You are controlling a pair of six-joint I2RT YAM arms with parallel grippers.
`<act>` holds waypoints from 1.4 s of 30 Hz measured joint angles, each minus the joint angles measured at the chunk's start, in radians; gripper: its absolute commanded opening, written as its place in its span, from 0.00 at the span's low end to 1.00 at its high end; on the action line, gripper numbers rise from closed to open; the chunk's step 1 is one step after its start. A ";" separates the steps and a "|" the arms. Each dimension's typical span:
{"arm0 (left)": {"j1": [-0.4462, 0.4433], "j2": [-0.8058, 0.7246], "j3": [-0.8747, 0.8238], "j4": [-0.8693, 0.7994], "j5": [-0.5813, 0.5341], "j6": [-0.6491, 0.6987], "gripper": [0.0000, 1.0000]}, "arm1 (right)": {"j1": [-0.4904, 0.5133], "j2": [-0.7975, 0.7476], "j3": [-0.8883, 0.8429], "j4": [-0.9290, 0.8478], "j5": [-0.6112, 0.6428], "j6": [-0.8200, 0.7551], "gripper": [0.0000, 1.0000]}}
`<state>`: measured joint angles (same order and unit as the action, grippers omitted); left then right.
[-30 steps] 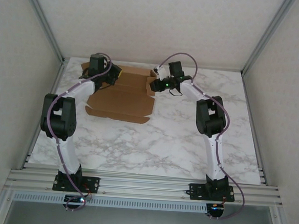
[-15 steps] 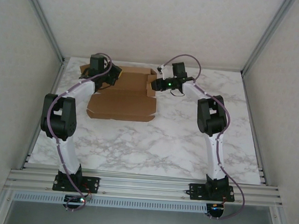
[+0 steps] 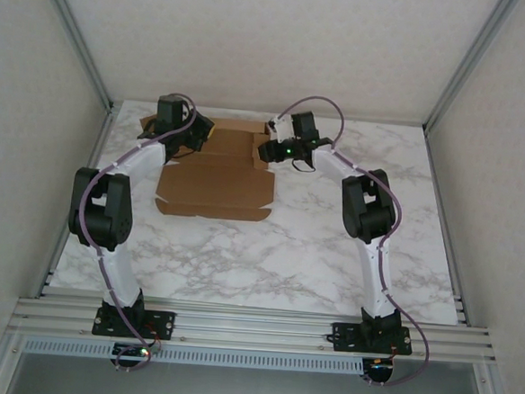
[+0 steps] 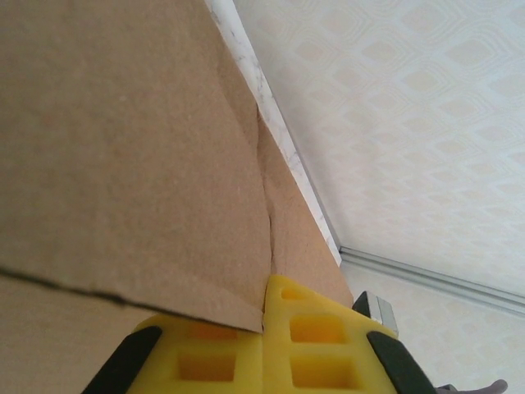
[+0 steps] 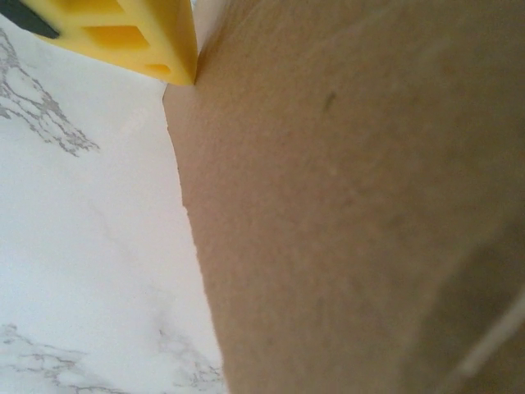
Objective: Fold the paper box
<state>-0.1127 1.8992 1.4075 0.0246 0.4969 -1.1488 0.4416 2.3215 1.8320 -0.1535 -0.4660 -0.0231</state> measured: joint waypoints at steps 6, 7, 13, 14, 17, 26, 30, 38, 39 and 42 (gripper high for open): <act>-0.002 -0.016 -0.027 0.010 -0.002 -0.011 0.00 | 0.035 -0.037 -0.078 0.077 0.107 -0.010 0.44; -0.002 -0.020 -0.036 0.018 -0.003 -0.016 0.00 | 0.040 -0.042 -0.090 0.093 0.124 -0.009 0.43; -0.004 -0.035 -0.082 0.063 -0.014 -0.037 0.00 | 0.067 -0.061 -0.144 0.174 0.240 0.002 0.35; -0.005 -0.037 -0.086 0.066 -0.015 -0.043 0.00 | 0.070 -0.061 -0.148 0.185 0.255 0.005 0.33; -0.006 -0.048 -0.106 0.085 -0.019 -0.064 0.00 | 0.081 -0.064 -0.152 0.196 0.307 0.022 0.31; -0.013 -0.060 -0.124 0.098 -0.026 -0.124 0.00 | 0.095 -0.077 -0.180 0.226 0.361 0.121 0.35; -0.013 -0.060 -0.122 0.085 -0.021 -0.127 0.00 | 0.080 -0.087 -0.209 0.259 0.283 0.114 0.51; -0.016 -0.060 -0.113 0.065 0.012 -0.122 0.00 | 0.024 -0.126 -0.308 0.357 0.053 0.044 0.70; -0.017 -0.060 -0.113 0.063 0.014 -0.119 0.00 | 0.014 -0.128 -0.310 0.360 0.018 0.038 0.69; -0.017 -0.060 -0.111 0.055 0.028 -0.108 0.00 | -0.015 -0.132 -0.317 0.360 -0.076 0.025 0.68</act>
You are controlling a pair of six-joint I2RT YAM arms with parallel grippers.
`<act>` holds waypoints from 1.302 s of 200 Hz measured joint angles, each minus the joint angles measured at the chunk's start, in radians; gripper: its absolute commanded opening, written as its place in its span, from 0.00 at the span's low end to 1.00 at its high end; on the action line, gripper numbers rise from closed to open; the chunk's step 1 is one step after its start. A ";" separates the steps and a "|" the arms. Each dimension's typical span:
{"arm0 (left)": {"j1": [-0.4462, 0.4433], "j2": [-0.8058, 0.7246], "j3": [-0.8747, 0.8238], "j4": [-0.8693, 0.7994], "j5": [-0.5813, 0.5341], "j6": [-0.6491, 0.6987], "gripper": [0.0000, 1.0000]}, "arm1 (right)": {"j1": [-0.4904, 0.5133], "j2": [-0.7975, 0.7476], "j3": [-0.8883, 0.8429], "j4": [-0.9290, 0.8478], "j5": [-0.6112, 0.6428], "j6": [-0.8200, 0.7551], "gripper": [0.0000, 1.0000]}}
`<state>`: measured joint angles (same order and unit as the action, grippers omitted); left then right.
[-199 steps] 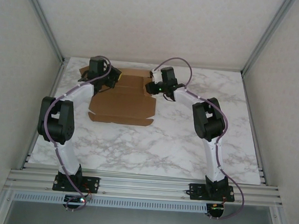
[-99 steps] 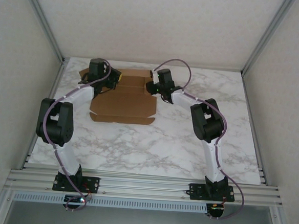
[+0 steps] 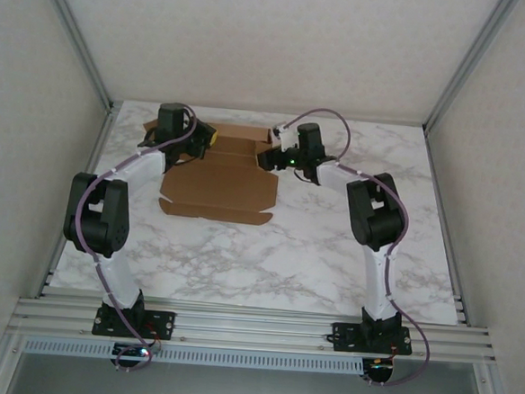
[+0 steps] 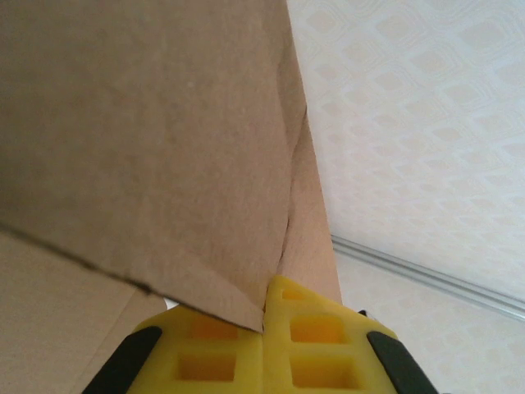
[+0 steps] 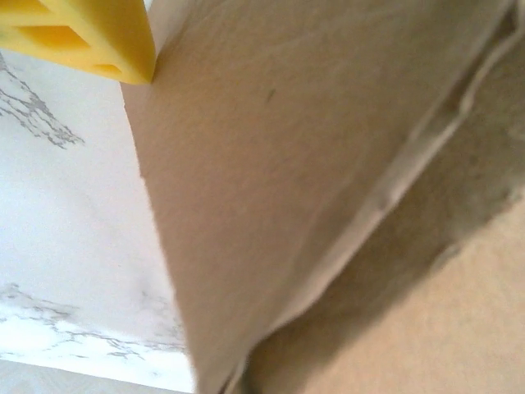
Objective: Fold the paper box
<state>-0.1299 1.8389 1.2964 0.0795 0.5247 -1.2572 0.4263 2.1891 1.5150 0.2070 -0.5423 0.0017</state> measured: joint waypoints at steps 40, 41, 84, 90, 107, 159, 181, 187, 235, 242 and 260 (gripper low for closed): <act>-0.005 0.000 0.014 -0.029 0.011 0.019 0.00 | -0.023 -0.026 -0.005 -0.021 -0.065 -0.097 0.66; -0.005 0.000 0.014 -0.030 0.011 0.019 0.00 | -0.023 -0.026 -0.005 -0.021 -0.065 -0.097 0.66; -0.005 0.000 0.027 -0.053 0.020 0.027 0.00 | -0.021 -0.045 -0.043 -0.030 -0.016 -0.223 0.66; -0.005 0.002 0.032 -0.057 0.023 0.027 0.00 | -0.020 -0.045 -0.049 -0.028 0.000 -0.229 0.65; -0.005 0.010 0.051 -0.064 0.029 0.027 0.00 | -0.016 -0.044 -0.054 -0.034 0.045 -0.246 0.60; -0.005 0.061 0.109 -0.077 0.037 0.022 0.00 | 0.005 -0.039 -0.037 -0.061 0.108 -0.254 0.53; -0.004 0.076 0.132 -0.077 0.037 0.014 0.00 | 0.024 -0.005 0.032 -0.109 0.165 -0.253 0.47; -0.003 0.080 0.136 -0.077 0.035 0.011 0.00 | 0.026 0.004 0.052 -0.122 0.183 -0.251 0.45; 0.000 0.107 0.164 -0.063 0.025 -0.017 0.00 | 0.042 0.076 0.200 -0.219 0.315 -0.179 0.37; 0.000 0.109 0.165 -0.059 0.022 -0.022 0.00 | 0.046 0.083 0.219 -0.233 0.333 -0.169 0.41; -0.001 0.109 0.165 -0.058 0.026 -0.023 0.00 | 0.059 0.100 0.254 -0.261 0.372 -0.158 0.44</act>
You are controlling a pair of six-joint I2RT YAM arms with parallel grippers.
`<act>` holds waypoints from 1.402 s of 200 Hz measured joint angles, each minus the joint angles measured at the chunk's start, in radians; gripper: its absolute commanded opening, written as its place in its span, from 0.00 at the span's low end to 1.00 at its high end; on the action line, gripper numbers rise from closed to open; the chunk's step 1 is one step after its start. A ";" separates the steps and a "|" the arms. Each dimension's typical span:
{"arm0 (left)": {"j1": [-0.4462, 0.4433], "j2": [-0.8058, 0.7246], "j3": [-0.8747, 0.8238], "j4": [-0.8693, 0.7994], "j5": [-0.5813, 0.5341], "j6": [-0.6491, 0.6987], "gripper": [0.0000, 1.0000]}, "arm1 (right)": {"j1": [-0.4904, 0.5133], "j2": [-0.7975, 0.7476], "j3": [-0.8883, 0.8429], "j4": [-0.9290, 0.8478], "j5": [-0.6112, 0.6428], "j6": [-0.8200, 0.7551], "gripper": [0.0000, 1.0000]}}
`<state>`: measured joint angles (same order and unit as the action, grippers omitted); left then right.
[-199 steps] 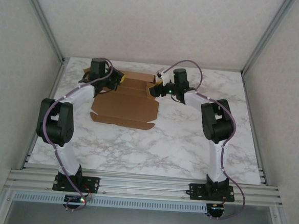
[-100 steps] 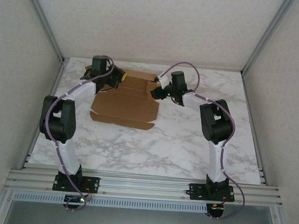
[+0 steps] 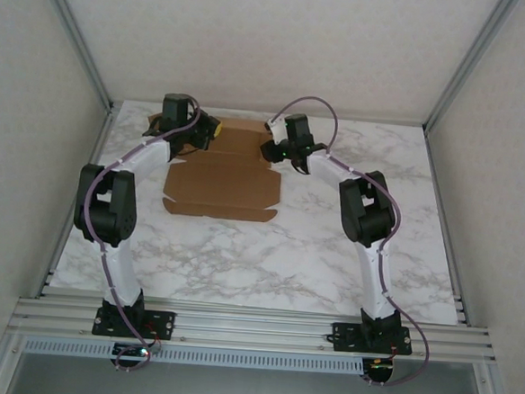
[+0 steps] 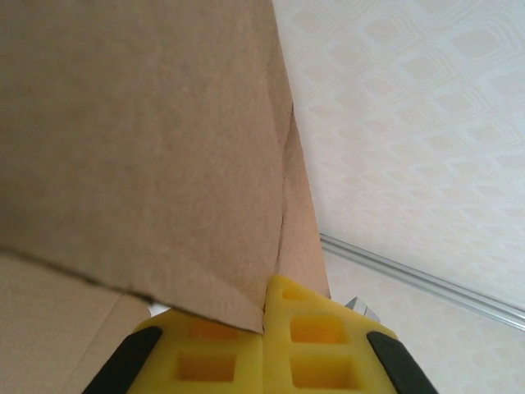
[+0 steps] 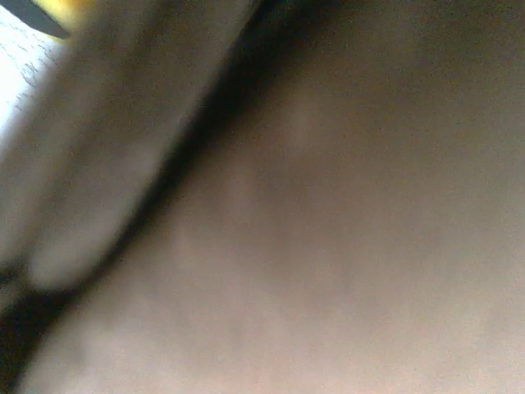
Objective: Fold the paper box
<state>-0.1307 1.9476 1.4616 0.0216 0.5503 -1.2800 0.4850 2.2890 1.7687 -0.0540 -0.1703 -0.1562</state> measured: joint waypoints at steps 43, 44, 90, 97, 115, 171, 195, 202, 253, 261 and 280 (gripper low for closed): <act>0.000 0.000 -0.003 0.007 -0.011 -0.005 0.00 | 0.018 0.040 0.078 -0.039 0.080 0.037 0.30; 0.000 0.000 -0.004 0.008 -0.012 -0.005 0.00 | 0.018 0.040 0.078 -0.039 0.080 0.037 0.29; -0.002 0.000 -0.025 0.045 -0.039 -0.034 0.00 | 0.037 0.071 0.146 -0.089 0.184 0.045 0.10; -0.002 0.000 -0.028 0.052 -0.041 -0.040 0.00 | 0.042 0.074 0.154 -0.095 0.208 0.043 0.07; -0.003 -0.001 -0.036 0.062 -0.047 -0.058 0.00 | 0.052 0.088 0.182 -0.113 0.257 0.040 0.00; -0.018 -0.010 -0.040 0.060 -0.088 -0.114 0.00 | 0.095 0.158 0.312 -0.196 0.467 0.082 0.00; -0.023 -0.018 -0.042 0.050 -0.102 -0.120 0.00 | 0.111 0.196 0.403 -0.275 0.548 0.165 0.00; -0.023 -0.018 -0.042 0.044 -0.102 -0.118 0.00 | 0.114 0.209 0.435 -0.309 0.564 0.192 0.00; -0.031 -0.028 -0.041 0.005 -0.086 -0.061 0.00 | 0.122 0.236 0.512 -0.435 0.589 0.344 0.00; -0.032 -0.030 -0.042 -0.001 -0.082 -0.047 0.00 | 0.123 0.236 0.512 -0.436 0.590 0.360 0.00; -0.032 -0.044 -0.060 -0.012 -0.060 -0.014 0.00 | 0.127 0.233 0.503 -0.431 0.594 0.388 0.00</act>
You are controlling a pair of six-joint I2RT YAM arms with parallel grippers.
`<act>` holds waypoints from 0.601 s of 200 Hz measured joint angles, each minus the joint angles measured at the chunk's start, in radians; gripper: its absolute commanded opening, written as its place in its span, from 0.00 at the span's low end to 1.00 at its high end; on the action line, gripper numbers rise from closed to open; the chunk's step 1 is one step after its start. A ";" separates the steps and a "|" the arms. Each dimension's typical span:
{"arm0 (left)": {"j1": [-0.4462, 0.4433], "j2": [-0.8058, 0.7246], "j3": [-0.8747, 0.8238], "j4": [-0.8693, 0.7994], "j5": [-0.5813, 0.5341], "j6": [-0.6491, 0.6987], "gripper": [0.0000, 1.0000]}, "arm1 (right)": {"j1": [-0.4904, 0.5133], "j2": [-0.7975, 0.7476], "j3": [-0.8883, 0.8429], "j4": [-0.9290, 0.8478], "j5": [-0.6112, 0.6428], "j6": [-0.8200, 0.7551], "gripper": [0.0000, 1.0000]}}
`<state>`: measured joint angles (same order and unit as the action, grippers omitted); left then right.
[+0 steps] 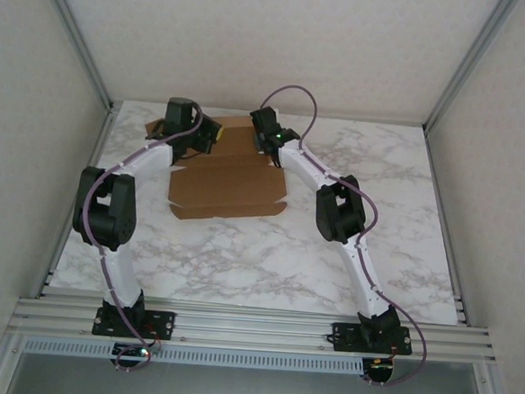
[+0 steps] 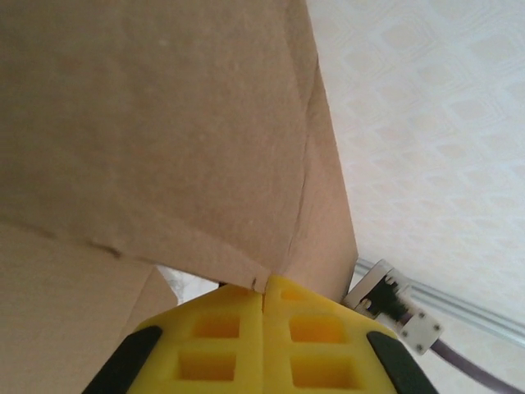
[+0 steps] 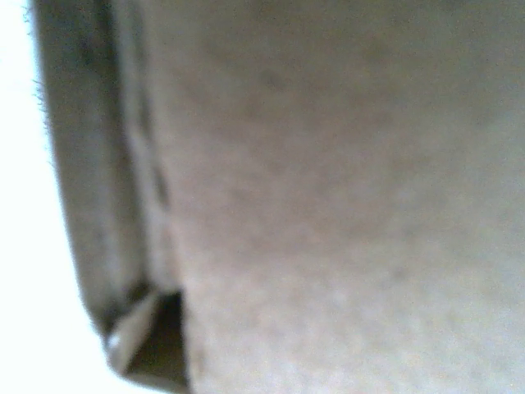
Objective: Fold the paper box
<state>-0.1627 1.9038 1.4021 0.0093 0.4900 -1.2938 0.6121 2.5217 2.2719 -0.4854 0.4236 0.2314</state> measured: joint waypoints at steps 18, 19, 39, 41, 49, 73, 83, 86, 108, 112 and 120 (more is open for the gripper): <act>-0.010 -0.029 -0.044 -0.053 0.037 0.034 0.00 | 0.007 -0.023 -0.045 0.023 0.016 0.024 0.00; -0.011 -0.031 -0.045 -0.056 0.038 0.036 0.00 | 0.007 -0.025 -0.048 0.024 0.018 0.025 0.00; -0.026 -0.059 -0.089 -0.113 0.056 0.075 0.00 | 0.015 -0.075 -0.140 0.062 0.030 0.055 0.00; -0.026 -0.062 -0.093 -0.118 0.058 0.079 0.00 | 0.016 -0.080 -0.149 0.064 0.031 0.058 0.00; -0.030 -0.080 -0.112 -0.129 0.062 0.092 0.00 | 0.020 -0.109 -0.200 0.087 0.034 0.071 0.00; -0.031 -0.164 -0.188 -0.146 0.064 0.116 0.00 | 0.031 -0.182 -0.329 0.132 0.049 0.096 0.00; -0.031 -0.200 -0.216 -0.144 0.064 0.117 0.00 | 0.034 -0.202 -0.363 0.145 0.055 0.103 0.00; -0.031 -0.208 -0.222 -0.142 0.064 0.117 0.00 | 0.034 -0.206 -0.370 0.147 0.055 0.104 0.00; -0.031 -0.254 -0.262 -0.134 0.064 0.116 0.00 | 0.037 -0.222 -0.407 0.175 0.067 0.114 0.00; -0.031 -0.257 -0.268 -0.129 0.064 0.116 0.00 | 0.039 -0.225 -0.413 0.181 0.071 0.114 0.00; -0.031 -0.259 -0.277 -0.122 0.064 0.115 0.00 | 0.041 -0.228 -0.422 0.188 0.077 0.117 0.00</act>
<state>-0.1936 1.6447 1.1252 -0.1123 0.5537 -1.1790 0.6529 2.2940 1.8500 -0.2974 0.5003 0.3489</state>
